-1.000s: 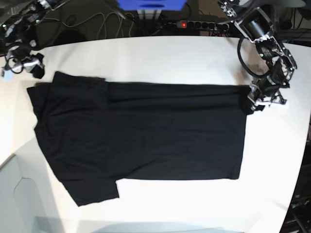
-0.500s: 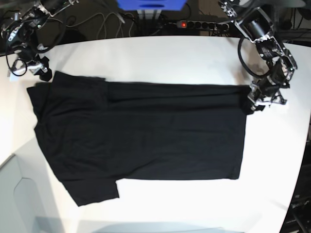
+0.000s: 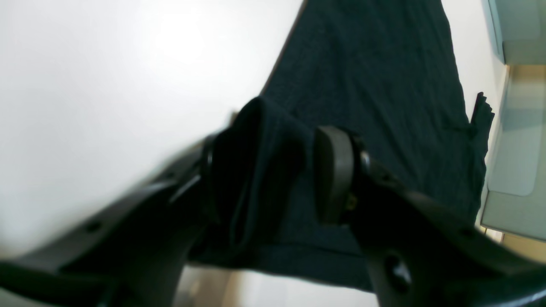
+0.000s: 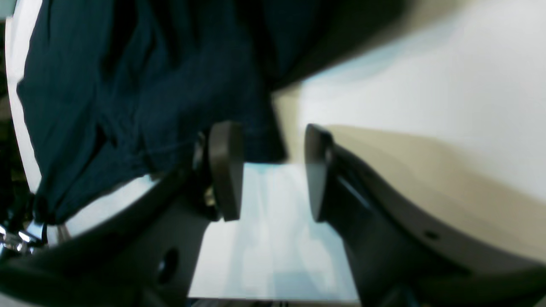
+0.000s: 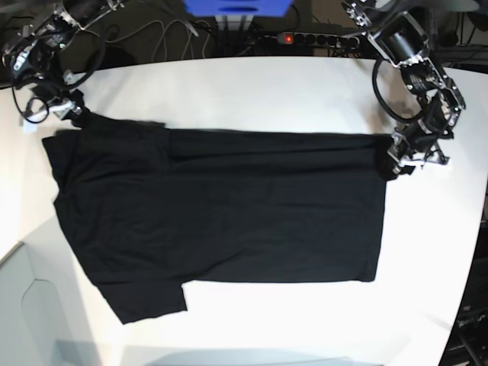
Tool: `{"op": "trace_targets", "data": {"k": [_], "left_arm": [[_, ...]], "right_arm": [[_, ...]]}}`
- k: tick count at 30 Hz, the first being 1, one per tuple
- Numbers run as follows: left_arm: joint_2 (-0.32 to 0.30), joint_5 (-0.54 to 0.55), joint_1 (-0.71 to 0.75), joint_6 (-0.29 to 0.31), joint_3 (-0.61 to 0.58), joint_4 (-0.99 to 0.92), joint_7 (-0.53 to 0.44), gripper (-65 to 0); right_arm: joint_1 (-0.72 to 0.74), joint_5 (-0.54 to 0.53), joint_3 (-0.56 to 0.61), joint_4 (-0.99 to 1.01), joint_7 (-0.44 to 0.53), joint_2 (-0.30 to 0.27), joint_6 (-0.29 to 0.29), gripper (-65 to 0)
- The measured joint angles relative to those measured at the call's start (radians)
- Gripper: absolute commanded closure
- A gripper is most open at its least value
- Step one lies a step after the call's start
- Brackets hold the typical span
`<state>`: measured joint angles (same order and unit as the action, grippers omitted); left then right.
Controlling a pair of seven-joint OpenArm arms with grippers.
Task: Fold the T-shirt properly
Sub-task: 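Move the right gripper along the shirt's side and pinch the sleeve edge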
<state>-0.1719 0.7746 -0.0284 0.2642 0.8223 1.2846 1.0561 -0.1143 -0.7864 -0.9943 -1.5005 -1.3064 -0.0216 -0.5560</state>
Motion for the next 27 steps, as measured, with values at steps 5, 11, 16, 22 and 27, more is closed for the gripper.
{"op": "trace_targets", "data": {"k": [5,11,16,22,27], "left_arm": [[0.0,0.0,0.0,0.0,0.0,0.0,0.0,-28.8],[0.0,0.0,0.0,0.0,0.0,0.0,0.0,-28.8],[0.0,0.0,0.0,0.0,0.0,0.0,0.0,-28.8],[0.0,0.0,0.0,0.0,0.0,0.0,0.0,-28.8],[0.0,0.0,0.0,0.0,0.0,0.0,0.0,-28.8]], "right_arm": [[0.002,-0.012,0.023,-0.002,0.006,0.029,0.0,-24.9],[0.0,-0.011,0.064,-0.002,0.005,0.03,0.0,-17.3],[-0.002,0.004,0.064,0.002,-0.008,0.033,-0.001,-1.9],[-0.003,0.015,0.065,-0.014,-0.018,0.035,-0.002,0.0],[-0.02,0.072,0.069,-0.181,-0.056,0.04,-0.005,0.0]]}}
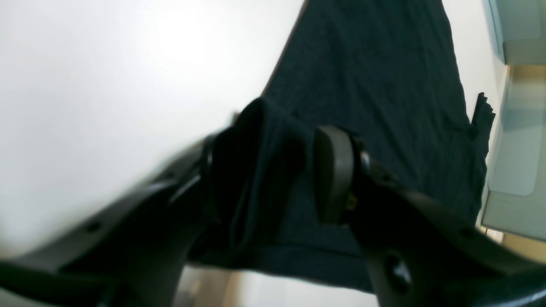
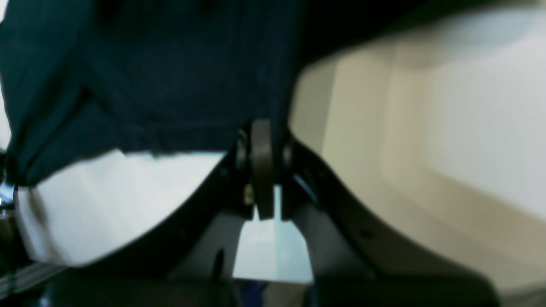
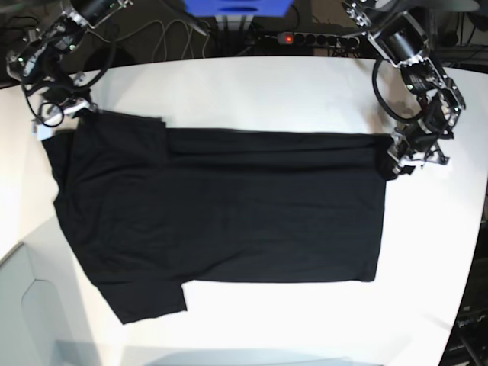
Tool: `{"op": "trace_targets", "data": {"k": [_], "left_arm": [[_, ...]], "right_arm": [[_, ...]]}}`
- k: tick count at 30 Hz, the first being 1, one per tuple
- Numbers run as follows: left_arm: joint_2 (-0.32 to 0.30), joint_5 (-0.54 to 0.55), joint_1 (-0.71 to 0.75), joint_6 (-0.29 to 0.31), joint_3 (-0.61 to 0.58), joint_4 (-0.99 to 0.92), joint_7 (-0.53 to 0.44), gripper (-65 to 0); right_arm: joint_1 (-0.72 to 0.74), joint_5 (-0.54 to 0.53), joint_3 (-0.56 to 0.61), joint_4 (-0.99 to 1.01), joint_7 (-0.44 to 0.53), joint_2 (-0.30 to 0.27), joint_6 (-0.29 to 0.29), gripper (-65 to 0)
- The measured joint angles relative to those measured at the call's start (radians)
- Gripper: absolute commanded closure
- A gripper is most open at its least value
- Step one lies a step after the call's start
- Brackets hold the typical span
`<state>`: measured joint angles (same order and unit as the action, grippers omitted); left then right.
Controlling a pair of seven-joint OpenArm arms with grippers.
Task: Fold the T-shirt properly
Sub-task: 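Move the right gripper along the shirt's side and pinch the sleeve edge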
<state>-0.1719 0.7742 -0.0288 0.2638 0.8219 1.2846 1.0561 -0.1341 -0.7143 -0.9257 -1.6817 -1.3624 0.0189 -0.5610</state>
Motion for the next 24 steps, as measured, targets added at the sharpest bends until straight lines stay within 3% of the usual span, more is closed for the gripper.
{"op": "trace_targets", "data": {"k": [7,16,20,24], "left_arm": [[0.0,-0.001,0.0,0.0,0.0,0.0,0.0,-28.8],[0.0,-0.004,0.0,0.0,-0.001,0.0,0.0,-28.8],[0.0,-0.004,0.0,0.0,-0.001,0.0,0.0,-28.8],[0.0,-0.004,0.0,0.0,-0.001,0.0,0.0,-28.8]], "right_arm": [[0.022,-0.014,0.104,-0.16,0.013,0.0,0.0,0.0],[0.159,-0.005,0.147,-0.158,0.013,0.061,0.001,0.0],[0.196,-0.004,0.198,-0.152,0.014,0.064,0.001,0.0],[0.251,-0.01,0.22,-0.017,0.021,0.076,0.002,0.0]]}}
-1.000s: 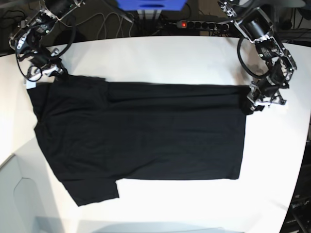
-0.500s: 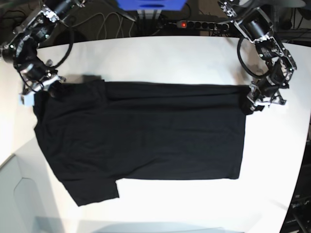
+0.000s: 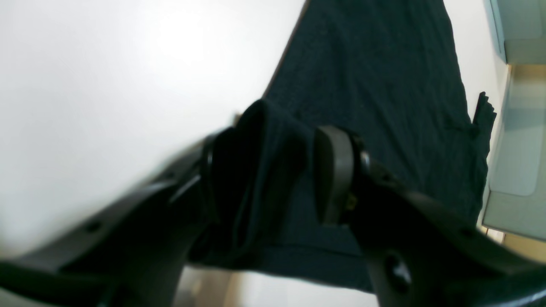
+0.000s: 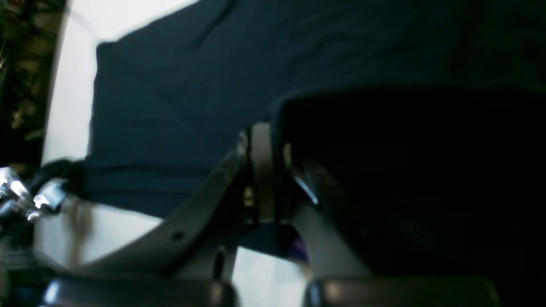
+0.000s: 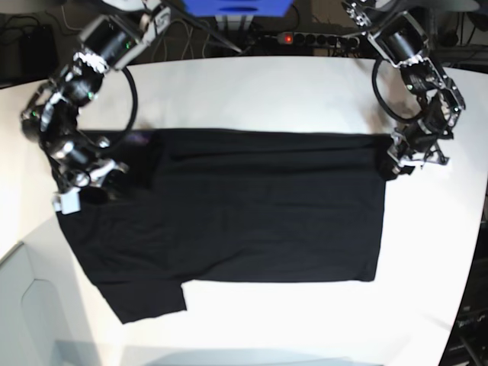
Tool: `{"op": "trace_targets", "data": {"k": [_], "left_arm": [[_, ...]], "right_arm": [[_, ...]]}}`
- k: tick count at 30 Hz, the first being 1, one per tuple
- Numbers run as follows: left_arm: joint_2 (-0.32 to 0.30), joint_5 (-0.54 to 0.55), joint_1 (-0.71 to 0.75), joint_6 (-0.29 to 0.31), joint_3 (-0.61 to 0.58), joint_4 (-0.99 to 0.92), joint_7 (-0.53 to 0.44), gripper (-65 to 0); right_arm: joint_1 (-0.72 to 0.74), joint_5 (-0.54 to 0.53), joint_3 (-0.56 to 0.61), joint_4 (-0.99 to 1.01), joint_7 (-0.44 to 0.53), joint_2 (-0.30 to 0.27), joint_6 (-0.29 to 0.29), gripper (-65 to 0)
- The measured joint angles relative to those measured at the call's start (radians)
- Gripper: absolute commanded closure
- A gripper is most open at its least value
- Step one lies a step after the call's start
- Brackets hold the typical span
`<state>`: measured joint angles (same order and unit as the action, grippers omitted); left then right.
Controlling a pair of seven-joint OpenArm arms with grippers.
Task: Fold the T-shirt properly
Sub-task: 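Move the right gripper along the shirt's side and pinch the sleeve edge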
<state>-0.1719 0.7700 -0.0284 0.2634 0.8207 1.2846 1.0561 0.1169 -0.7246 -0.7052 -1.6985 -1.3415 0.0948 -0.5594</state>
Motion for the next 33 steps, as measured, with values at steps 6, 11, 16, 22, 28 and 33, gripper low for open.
{"op": "trace_targets", "data": {"k": [6,11,16,22,28,33], "left_arm": [[0.0,0.0,0.0,-0.001,0.0,0.0,0.0,-28.8],[0.0,0.0,0.0,-0.001,0.0,0.0,0.0,-28.8],[0.0,0.0,0.0,-0.001,0.0,0.0,0.001,-28.8],[0.0,0.0,0.0,0.0,0.0,0.0,0.001,-28.8],[0.0,0.0,0.0,0.0,0.0,0.0,0.001,-28.8],[0.0,0.0,0.0,0.001,0.0,-0.001,0.0,-28.8]], "right_arm": [[0.047,0.006,-0.001,0.216,0.1,-0.005,0.0,0.0],[0.085,0.007,0.001,0.33,0.152,-0.015,0.0,0.0],[0.119,0.011,0.0,0.356,0.203,-0.02,0.0,0.0],[0.134,0.011,-0.001,0.359,0.269,-0.02,0.0,0.0],[0.142,0.011,-0.003,0.359,0.315,-0.018,0.0,0.0],[0.143,0.01,-0.003,0.359,0.333,-0.014,0.0,0.0]]}}
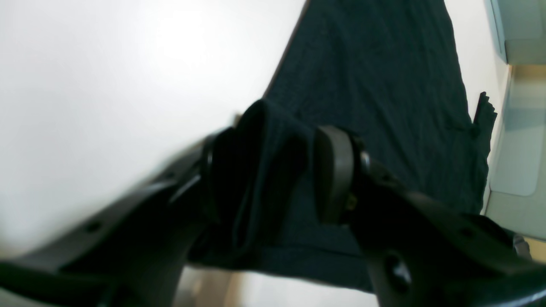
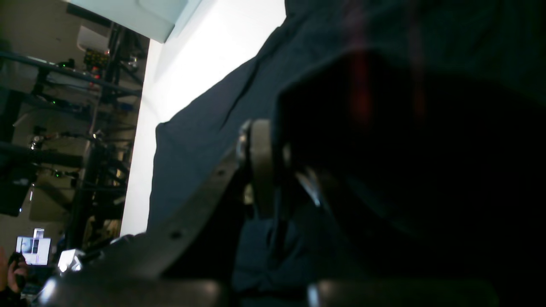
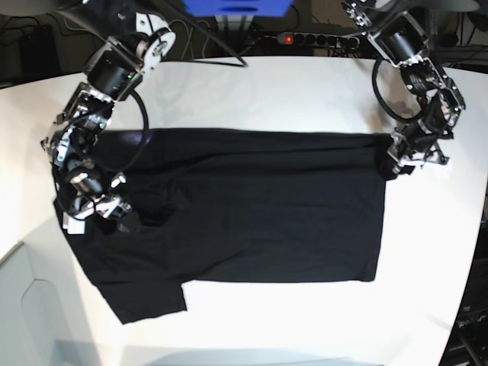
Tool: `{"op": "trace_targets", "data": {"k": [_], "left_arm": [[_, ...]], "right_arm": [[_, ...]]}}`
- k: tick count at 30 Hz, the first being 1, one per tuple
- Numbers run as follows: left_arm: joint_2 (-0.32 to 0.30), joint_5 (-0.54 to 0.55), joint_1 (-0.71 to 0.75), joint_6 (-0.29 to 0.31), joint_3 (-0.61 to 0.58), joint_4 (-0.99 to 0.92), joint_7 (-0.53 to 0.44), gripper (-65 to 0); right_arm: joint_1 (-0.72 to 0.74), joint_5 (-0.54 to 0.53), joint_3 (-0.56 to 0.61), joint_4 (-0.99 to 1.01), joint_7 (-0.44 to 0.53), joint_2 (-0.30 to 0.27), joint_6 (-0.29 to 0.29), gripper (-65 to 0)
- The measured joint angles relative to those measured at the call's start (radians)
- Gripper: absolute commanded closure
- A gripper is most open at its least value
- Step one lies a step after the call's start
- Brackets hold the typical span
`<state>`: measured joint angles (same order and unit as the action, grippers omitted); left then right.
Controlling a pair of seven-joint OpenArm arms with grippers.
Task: Fold the T-shirt properly
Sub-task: 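Move the right gripper along the shirt's side and pinch the sleeve edge, then regrasp the collar edge with both grippers and pull it taut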
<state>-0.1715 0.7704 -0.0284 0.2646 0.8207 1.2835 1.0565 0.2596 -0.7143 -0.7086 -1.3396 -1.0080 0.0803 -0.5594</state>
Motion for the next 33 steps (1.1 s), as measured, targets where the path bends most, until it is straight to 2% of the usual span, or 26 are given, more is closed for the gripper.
{"op": "trace_targets", "data": {"k": [2,8,12,16,18,21,27,33], "left_arm": [[0.0,0.0,0.0,0.0,0.0,-0.001,0.0,-28.8],[0.0,0.0,0.0,0.0,0.0,-0.001,0.0,-28.8],[0.0,0.011,0.009,0.0,0.0,-0.001,-0.011,-28.8],[0.0,0.015,0.011,0.001,0.003,0.0,-0.01,-28.8],[0.0,0.015,0.011,0.001,0.004,0.001,-0.01,-28.8],[0.004,0.012,0.025,0.002,0.023,0.038,-0.002,-28.8],[-0.002,0.107,0.081,0.001,0.061,0.204,-0.002,-28.8],[0.001,0.186,0.102,0.008,0.053,0.374,-0.003,-28.8]], "right_arm": [[0.0,0.0,0.0,0.0,0.0,0.0,0.0,-2.2],[0.0,0.0,0.0,0.0,0.0,0.0,0.0,-25.6],[-0.002,0.0,0.004,0.0,-0.019,-0.003,-0.001,-34.4],[-0.006,0.0,0.005,-0.002,-0.043,-0.003,-0.028,-35.1],[-0.008,-0.003,0.004,-0.003,-0.045,-0.003,-0.07,-35.1],[-0.02,-0.008,0.005,-0.005,-0.045,-0.003,-0.099,-35.1],[-0.05,-0.003,0.003,-0.005,-0.048,-0.026,-0.106,-35.4],[-0.045,-0.005,0.007,-0.005,-0.14,-0.048,-0.11,-34.6]]}}
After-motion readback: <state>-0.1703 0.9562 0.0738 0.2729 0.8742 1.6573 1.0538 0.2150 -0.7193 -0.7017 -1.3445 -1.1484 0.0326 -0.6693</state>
